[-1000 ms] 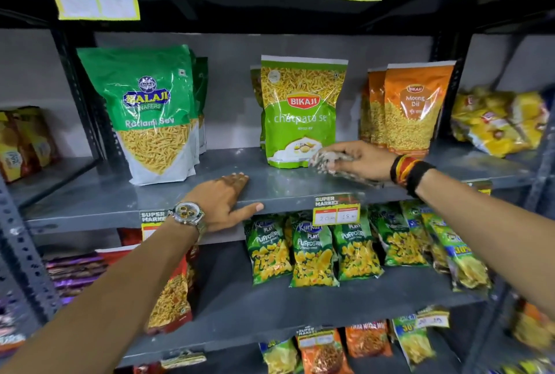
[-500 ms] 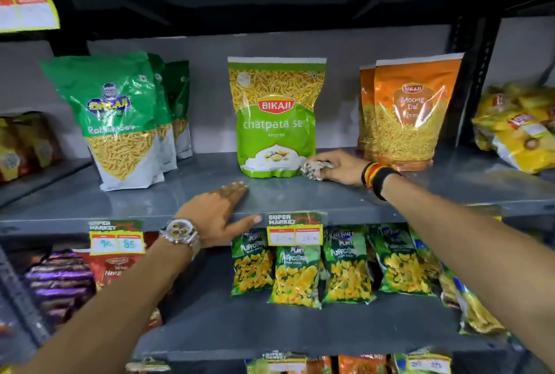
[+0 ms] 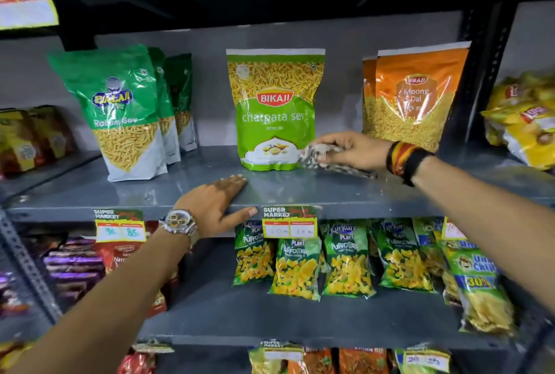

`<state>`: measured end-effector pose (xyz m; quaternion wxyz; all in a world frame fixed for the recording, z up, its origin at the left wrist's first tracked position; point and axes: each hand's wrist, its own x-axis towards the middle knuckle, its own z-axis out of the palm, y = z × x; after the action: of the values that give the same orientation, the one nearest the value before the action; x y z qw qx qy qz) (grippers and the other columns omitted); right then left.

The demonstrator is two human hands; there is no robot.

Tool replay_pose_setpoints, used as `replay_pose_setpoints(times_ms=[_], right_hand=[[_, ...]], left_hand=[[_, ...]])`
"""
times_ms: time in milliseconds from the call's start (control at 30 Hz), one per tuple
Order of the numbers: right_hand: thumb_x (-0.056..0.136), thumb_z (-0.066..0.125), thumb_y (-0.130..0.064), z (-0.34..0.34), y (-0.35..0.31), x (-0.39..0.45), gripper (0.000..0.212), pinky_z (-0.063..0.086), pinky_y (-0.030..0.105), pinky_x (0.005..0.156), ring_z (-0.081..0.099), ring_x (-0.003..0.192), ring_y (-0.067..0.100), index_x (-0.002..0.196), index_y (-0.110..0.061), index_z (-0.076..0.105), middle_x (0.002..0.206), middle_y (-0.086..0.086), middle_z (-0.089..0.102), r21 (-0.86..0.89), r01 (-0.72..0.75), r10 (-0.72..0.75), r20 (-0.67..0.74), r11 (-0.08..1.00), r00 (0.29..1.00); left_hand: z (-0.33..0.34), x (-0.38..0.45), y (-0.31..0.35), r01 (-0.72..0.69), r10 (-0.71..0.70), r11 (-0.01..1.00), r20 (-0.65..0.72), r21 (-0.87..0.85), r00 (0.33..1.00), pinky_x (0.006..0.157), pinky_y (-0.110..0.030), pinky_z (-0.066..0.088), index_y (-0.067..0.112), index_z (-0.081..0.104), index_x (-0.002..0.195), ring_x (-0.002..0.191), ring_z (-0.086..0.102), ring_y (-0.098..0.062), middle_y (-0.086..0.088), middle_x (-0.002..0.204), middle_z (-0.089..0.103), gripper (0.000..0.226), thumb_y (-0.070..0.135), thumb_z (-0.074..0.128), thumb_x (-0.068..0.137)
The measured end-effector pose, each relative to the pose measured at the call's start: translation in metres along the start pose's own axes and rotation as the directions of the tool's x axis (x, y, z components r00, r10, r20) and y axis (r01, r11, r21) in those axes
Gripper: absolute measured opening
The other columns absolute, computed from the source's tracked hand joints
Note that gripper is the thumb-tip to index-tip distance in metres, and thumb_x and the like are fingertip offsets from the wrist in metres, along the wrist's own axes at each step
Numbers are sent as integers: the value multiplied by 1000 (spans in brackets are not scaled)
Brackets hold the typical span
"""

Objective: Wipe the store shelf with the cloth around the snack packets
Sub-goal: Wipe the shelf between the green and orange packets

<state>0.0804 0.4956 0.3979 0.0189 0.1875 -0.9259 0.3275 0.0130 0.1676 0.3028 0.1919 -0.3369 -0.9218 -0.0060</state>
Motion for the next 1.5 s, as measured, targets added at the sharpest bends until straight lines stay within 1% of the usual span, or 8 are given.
replay_pose_setpoints(times_ms=[167, 367, 467, 567, 700, 900, 1067, 1500], right_hand=[[92, 62, -21, 25, 34, 53, 39, 33, 21, 97, 51, 125, 16, 130, -15, 56, 134, 4, 57, -118, -136, 127, -82, 984, 988], [93, 61, -17, 56, -8, 10, 32, 43, 4, 81, 59, 90, -10, 125, -17, 60, 116, -3, 66, -28, -61, 62, 66, 998, 996], [92, 61, -28, 43, -29, -15, 35, 53, 24, 81, 63, 86, 15, 126, -32, 58, 113, 1, 70, -20, -29, 33, 258, 999, 966], [91, 60, -35, 14, -26, -11, 37, 46, 47, 101, 60, 96, 18, 126, -42, 54, 121, 2, 67, -109, -148, 159, 96, 983, 983], [94, 58, -19, 32, -11, -15, 35, 42, 22, 93, 54, 110, 11, 129, -20, 56, 125, 1, 62, -106, -266, 245, -176, 958, 953], [94, 58, -18, 57, -39, -57, 32, 45, 7, 88, 62, 99, -9, 126, -21, 58, 111, -18, 69, 28, -181, 180, 34, 983, 983], [91, 62, -28, 6, -13, -54, 41, 39, 38, 109, 57, 118, 13, 131, -27, 56, 134, -3, 59, 98, -162, 186, -327, 982, 927], [90, 60, -4, -14, 86, 78, 40, 36, 16, 97, 53, 125, 24, 130, -2, 56, 133, 13, 58, 130, -132, 178, -465, 983, 867]], left_hand=[[-1, -1, -1, -15, 15, 1000, 12, 1, 1000, 111, -40, 42, 18, 36, 153, 140, 43, -20, -2, 158, 40, 96, 84, 23, 85], [-4, -2, 0, -32, 31, 999, 6, 11, 999, 106, -44, 46, 16, 37, 151, 138, 46, -24, -4, 157, 41, 99, 86, 19, 83], [-5, -4, 1, -46, 46, 999, -13, 6, 999, 104, -44, 47, 13, 39, 149, 135, 49, -26, -7, 155, 44, 94, 82, 26, 86], [-8, -5, 2, -64, 64, 998, -14, -1, 998, 96, -46, 52, 11, 46, 142, 126, 56, -30, -10, 148, 52, 93, 82, 24, 86], [-8, -7, 1, -70, 70, 998, -6, -7, 998, 98, -43, 50, 11, 46, 140, 127, 55, -30, -10, 148, 51, 89, 80, 26, 88], [-10, -5, 1, -55, 55, 998, 27, -2, 998, 104, -40, 44, 14, 32, 153, 136, 48, -28, -8, 157, 41, 105, 87, 12, 79], [-13, 7, 29, -158, 159, 987, -48, 24, 986, 102, -44, 47, 19, 31, 155, 140, 43, -25, -5, 160, 37, 90, 79, 22, 88], [0, 39, 63, -220, 219, 973, 29, 64, 975, 108, -41, 43, 16, 27, 156, 142, 41, -22, -5, 161, 34, 87, 74, 15, 93]])
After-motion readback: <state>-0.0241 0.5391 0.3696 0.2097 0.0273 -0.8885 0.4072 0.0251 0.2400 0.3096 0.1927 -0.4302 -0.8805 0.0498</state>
